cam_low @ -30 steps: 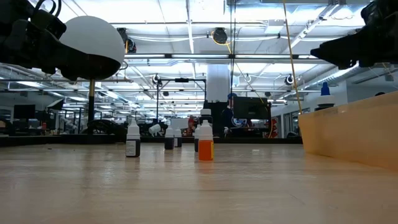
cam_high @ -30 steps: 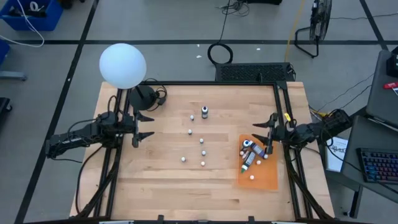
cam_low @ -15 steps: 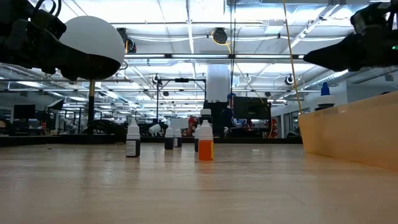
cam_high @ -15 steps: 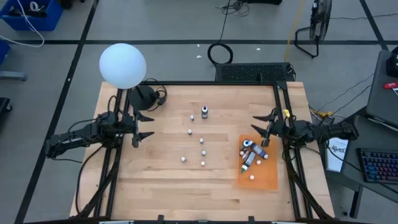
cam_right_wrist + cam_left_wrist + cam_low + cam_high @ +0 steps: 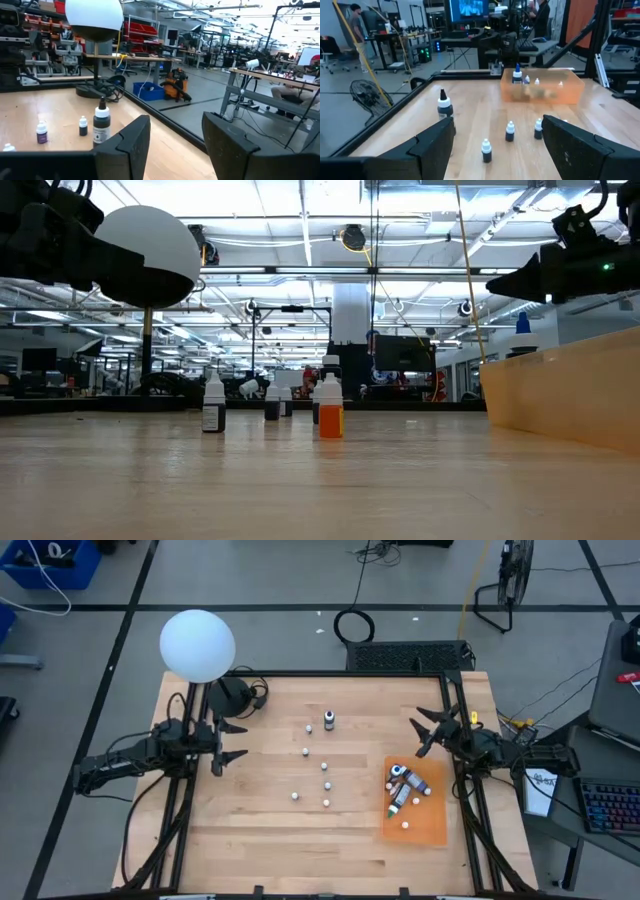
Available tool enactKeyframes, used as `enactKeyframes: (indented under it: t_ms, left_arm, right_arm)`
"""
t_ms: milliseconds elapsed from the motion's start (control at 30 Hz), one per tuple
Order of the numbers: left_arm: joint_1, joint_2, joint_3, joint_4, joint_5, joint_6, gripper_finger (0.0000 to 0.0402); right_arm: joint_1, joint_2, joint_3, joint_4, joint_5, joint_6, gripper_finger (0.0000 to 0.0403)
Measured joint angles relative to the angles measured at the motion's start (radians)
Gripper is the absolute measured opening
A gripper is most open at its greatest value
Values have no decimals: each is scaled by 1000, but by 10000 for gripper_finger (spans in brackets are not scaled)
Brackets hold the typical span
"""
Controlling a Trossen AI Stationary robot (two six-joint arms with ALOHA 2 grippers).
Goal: Pick & Place food coloring
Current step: Put the big black food coloring bottle into the orange bin
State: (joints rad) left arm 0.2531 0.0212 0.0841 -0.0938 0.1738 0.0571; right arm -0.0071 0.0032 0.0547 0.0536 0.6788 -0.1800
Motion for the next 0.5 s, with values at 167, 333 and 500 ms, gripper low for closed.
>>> enactKeyframes:
  t_ms: [167,333,500]
  left_arm:
    - [0,0,0,0,0,-10,299]
    - [0,0,0,52,0,-10,299]
    - [0,0,0,114,3,-93,299]
  right_arm:
    - [0,0,0,1,0,0,167]
    - [0,0,0,2,0,0,167]
    - [0,0,0,2,0,0,167]
